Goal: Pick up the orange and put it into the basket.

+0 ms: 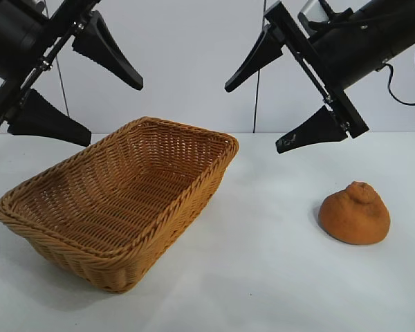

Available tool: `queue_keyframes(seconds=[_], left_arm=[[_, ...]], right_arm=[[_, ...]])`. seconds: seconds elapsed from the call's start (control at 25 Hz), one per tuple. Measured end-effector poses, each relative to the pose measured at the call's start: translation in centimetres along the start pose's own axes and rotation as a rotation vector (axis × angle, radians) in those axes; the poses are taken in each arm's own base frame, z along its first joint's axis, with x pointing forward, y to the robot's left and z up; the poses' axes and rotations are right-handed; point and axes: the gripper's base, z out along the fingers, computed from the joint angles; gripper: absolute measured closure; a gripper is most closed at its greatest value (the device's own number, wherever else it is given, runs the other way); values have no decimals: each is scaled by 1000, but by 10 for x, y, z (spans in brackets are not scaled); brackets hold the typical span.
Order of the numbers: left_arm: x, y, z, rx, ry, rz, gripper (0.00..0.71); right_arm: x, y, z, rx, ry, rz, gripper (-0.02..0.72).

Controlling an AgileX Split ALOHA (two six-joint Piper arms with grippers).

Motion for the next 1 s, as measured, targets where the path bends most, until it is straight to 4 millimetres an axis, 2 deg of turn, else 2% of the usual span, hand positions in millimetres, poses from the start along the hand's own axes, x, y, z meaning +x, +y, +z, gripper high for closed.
queue_keyframes(seconds=[1.0], left_arm=[[0,0,0,0,0,1,122]], right_arm=[[-2,-1,0,6,-17,0,51]])
